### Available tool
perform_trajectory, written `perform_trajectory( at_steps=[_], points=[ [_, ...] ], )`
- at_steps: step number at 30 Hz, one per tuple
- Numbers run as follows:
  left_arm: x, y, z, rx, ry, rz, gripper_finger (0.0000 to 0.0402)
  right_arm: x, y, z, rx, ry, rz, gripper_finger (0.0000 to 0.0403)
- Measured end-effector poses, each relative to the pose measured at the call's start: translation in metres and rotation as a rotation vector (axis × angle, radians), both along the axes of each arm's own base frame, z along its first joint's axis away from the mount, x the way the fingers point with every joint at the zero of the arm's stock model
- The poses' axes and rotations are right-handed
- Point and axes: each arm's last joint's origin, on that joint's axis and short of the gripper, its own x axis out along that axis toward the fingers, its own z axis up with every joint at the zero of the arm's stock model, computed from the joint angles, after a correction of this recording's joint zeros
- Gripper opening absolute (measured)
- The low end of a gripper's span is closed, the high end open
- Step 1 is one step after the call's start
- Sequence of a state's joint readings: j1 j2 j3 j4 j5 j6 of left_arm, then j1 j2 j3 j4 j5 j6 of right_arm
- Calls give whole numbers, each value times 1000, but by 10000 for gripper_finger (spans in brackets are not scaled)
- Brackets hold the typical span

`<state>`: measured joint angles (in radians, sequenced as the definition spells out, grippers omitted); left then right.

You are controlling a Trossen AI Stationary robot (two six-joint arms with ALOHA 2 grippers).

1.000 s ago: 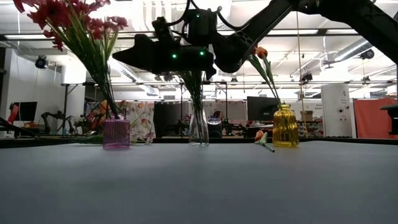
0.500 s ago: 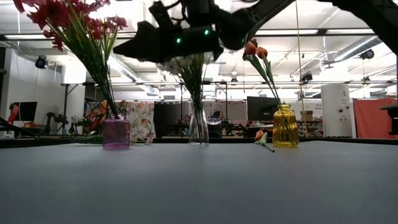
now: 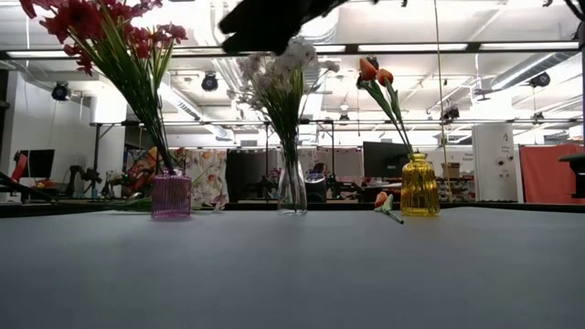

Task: Sort flowers into vase by color
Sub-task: Put the orange tulip into the yellow vase

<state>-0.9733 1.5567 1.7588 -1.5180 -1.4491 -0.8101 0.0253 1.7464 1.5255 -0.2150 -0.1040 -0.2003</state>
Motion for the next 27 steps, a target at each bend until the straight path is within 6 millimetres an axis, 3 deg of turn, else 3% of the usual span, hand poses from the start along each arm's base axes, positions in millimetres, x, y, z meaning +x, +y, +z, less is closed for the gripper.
perform_trajectory(
  at_steps=[6, 10, 19, 27],
  points=[
    [0, -1, 0, -1, 11, -4, 137, -28, 19, 12, 149, 169, -59, 260],
    [1, -1, -1, -11, 24, -9, 137, -44, 31, 9, 179, 299, -160, 258],
    [1, -2, -1, -24, 26, -10, 137, -75, 38, -7, 101, 569, -507, 262],
    [3, -5, -4, -89, 70, -33, 137, -97, 34, -30, 68, 646, -780, 267]
  ],
)
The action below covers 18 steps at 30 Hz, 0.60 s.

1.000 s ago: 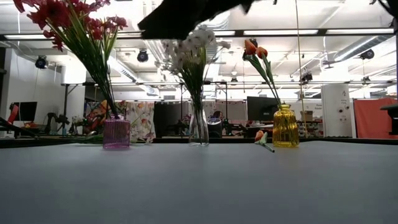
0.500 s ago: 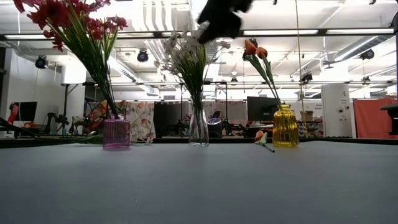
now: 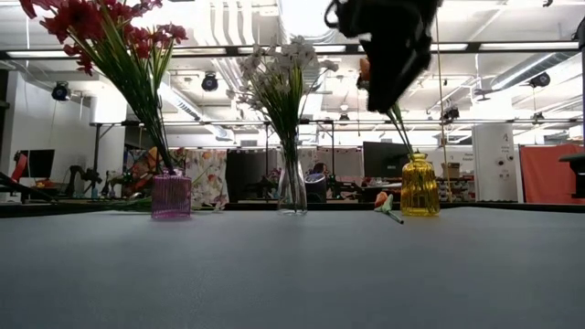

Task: Sort flowers into vase by color
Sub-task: Put the orange tulip into the yellow vase

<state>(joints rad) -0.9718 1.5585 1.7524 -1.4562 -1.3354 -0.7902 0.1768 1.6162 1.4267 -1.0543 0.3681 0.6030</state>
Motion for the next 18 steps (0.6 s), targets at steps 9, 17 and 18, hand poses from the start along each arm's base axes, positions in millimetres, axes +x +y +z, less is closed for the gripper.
perform_trajectory(
  at_steps=[9, 17, 18],
  points=[
    [14, -9, -14, 74, 61, 1, 137, -36, -17, -43, -150, -11, -314, 258],
    [32, -3, -23, 134, 142, 37, 137, -36, -44, -95, -41, -188, -421, 260],
    [34, -2, -24, 131, 172, 30, 137, -36, -47, -99, -25, -205, -426, 258]
  ],
)
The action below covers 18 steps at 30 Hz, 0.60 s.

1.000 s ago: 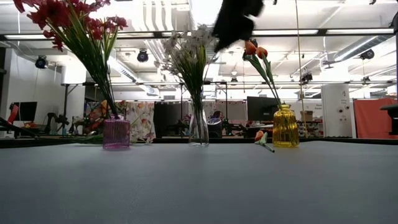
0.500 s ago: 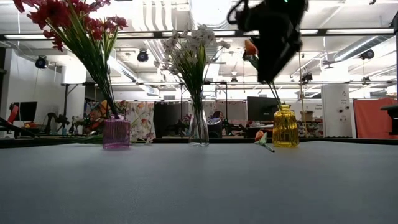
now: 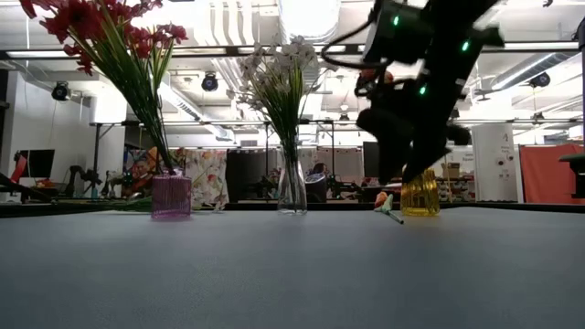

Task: Sort flowers into vase by color
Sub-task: Put the orange tulip into the yellow vase

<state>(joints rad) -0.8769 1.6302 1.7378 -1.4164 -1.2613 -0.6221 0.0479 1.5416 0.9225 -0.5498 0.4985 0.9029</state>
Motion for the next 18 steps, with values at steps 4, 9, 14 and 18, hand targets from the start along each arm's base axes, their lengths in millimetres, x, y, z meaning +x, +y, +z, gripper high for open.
perform_trajectory(
  at_steps=[4, 9, 14, 18],
  points=[
    [4, 3, -3, -32, 114, -31, 137, 0, -9, -12, 9, -46, -42, 254],
    [9, -2, -3, -46, 144, -75, 137, -1, -14, -28, 12, -56, -89, 255],
    [12, -6, -2, -42, 133, -101, 137, 2, -14, -44, 10, -22, -94, 251],
    [13, -6, -1, -45, 108, -95, 137, 4, -14, -51, 10, -7, -101, 233]
  ],
)
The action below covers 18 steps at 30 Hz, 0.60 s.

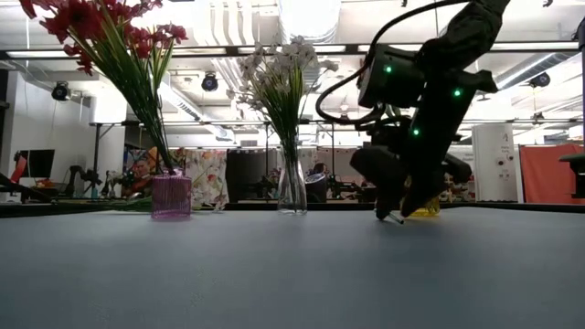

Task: Sort flowers into vase by color
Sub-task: Put the orange tulip into the yellow vase

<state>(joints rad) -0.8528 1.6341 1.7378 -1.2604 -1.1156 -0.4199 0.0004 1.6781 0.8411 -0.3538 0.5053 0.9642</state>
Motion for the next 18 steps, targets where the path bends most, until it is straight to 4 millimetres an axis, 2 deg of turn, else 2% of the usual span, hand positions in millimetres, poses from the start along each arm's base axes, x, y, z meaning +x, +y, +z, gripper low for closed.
perform_trajectory(
  at_steps=[10, 18],
  points=[
    [2, 1, 10, 74, -201, 101, 137, 0, 15, 1, 42, 15, 89, 131],
    [1, 2, 22, 62, -240, 114, 137, -6, 28, 4, 93, 79, 194, 54]
  ],
)
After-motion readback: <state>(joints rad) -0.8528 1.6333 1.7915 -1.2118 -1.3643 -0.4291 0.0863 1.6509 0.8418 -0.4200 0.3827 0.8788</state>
